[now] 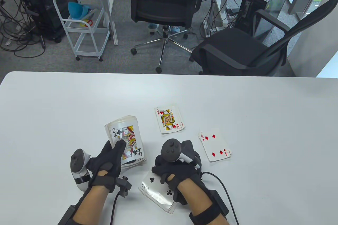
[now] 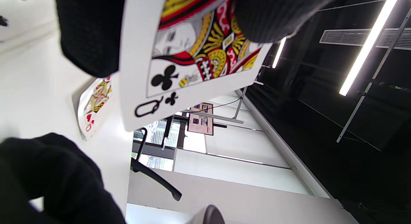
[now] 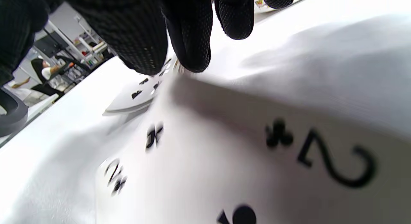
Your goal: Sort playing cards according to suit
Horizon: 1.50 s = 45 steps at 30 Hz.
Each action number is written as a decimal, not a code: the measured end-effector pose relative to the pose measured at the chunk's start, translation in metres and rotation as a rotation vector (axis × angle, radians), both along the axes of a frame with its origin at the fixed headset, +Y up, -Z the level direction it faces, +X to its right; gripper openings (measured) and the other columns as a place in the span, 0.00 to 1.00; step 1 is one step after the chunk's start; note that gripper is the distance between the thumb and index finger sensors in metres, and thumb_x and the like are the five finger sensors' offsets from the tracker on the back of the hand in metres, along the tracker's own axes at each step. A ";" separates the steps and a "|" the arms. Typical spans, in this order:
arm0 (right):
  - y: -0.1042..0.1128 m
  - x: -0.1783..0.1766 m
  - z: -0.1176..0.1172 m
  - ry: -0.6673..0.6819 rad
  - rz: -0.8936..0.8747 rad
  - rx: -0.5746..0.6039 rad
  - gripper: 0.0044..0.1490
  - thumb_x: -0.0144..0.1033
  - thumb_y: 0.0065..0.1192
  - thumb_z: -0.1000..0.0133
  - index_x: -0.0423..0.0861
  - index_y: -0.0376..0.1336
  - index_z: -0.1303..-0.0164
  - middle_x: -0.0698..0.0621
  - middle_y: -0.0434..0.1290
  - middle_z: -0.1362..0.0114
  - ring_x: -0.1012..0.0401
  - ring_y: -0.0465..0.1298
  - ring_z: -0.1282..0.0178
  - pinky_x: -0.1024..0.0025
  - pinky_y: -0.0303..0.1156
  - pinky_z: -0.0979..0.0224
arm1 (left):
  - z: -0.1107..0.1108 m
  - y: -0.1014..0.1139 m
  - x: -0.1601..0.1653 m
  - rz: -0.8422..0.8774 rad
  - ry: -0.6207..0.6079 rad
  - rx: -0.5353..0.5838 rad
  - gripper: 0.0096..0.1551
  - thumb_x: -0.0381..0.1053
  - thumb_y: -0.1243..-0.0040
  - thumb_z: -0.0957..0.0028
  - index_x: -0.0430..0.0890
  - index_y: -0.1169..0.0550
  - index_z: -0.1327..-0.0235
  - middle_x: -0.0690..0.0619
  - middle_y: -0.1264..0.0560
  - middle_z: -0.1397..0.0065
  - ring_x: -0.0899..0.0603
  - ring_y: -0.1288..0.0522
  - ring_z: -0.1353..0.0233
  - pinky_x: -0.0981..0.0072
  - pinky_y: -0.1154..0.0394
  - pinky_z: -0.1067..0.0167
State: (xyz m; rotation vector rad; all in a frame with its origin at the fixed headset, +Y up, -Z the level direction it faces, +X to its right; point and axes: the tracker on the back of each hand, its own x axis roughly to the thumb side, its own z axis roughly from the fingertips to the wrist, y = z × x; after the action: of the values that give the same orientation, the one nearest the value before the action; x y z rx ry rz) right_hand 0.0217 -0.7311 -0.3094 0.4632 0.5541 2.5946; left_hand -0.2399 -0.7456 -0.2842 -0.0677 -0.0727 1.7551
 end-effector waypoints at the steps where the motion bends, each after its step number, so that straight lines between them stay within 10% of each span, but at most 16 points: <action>1: 0.002 0.002 0.000 -0.019 -0.035 0.018 0.28 0.45 0.71 0.39 0.40 0.71 0.37 0.34 0.55 0.17 0.33 0.44 0.17 0.26 0.39 0.26 | 0.000 0.000 0.001 -0.002 -0.005 -0.001 0.34 0.61 0.38 0.43 0.51 0.32 0.27 0.50 0.24 0.29 0.39 0.18 0.35 0.54 0.14 0.50; 19: 0.022 0.035 0.006 -0.252 -0.674 0.362 0.36 0.56 0.58 0.39 0.41 0.66 0.33 0.36 0.61 0.21 0.34 0.52 0.19 0.28 0.45 0.26 | 0.007 -0.010 0.042 -0.053 -0.249 -0.038 0.34 0.61 0.41 0.42 0.56 0.36 0.24 0.49 0.26 0.26 0.38 0.20 0.33 0.51 0.12 0.51; 45: 0.028 0.032 0.014 -0.310 -0.725 0.472 0.24 0.41 0.65 0.41 0.36 0.70 0.47 0.40 0.70 0.27 0.39 0.64 0.22 0.30 0.52 0.25 | 0.005 -0.022 0.045 -0.007 -0.310 -0.139 0.35 0.62 0.31 0.45 0.56 0.31 0.27 0.54 0.21 0.31 0.41 0.15 0.38 0.58 0.11 0.55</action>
State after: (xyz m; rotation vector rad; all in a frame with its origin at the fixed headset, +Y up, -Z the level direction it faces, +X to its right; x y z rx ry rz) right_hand 0.0541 -0.7036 -0.2949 0.3132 -0.3026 2.0020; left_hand -0.1945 -0.7678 -0.2788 -0.4406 -0.1755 1.7289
